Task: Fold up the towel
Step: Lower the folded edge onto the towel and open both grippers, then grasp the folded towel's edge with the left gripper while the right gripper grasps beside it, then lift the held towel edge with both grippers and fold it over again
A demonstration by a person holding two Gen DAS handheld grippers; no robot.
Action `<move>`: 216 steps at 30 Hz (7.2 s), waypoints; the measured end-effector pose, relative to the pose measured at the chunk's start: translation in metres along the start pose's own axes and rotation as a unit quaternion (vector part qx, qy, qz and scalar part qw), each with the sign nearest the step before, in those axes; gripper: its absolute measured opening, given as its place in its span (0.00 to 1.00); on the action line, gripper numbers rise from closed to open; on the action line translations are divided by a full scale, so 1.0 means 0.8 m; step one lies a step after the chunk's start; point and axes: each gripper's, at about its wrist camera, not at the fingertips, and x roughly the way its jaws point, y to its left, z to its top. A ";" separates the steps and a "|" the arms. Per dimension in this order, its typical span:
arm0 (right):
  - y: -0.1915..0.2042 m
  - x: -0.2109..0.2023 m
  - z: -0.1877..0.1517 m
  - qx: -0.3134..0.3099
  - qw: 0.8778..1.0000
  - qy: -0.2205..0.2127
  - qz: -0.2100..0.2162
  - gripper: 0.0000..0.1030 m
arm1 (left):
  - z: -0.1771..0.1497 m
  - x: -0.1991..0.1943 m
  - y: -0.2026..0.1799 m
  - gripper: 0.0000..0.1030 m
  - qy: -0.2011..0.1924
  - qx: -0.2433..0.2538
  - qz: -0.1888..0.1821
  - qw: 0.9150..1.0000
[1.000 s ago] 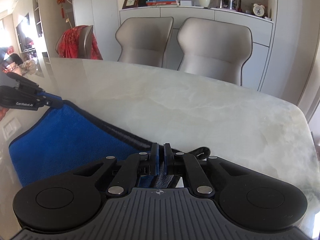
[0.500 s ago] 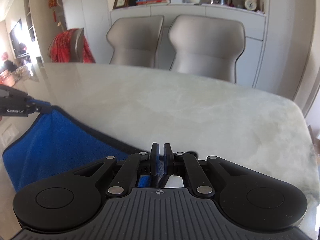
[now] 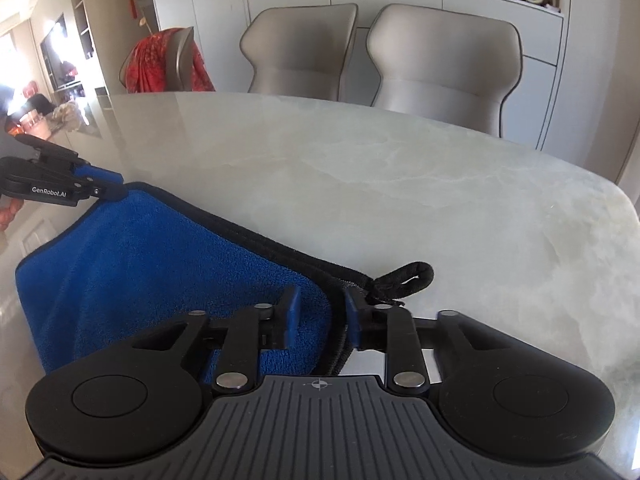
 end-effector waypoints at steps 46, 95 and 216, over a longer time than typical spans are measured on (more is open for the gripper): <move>0.055 -0.113 -0.051 0.169 0.982 -0.078 0.030 0.36 | -0.056 -0.109 -0.056 0.51 -0.063 -0.002 -0.054 0.997; 0.111 -0.126 -0.113 0.184 0.978 -0.025 -0.090 0.81 | -0.142 -0.129 -0.011 0.67 0.027 -0.197 -0.051 0.979; 0.121 -0.100 -0.120 0.285 0.948 -0.132 -0.047 0.09 | 0.080 0.011 -0.180 0.07 0.069 -0.109 -0.164 0.978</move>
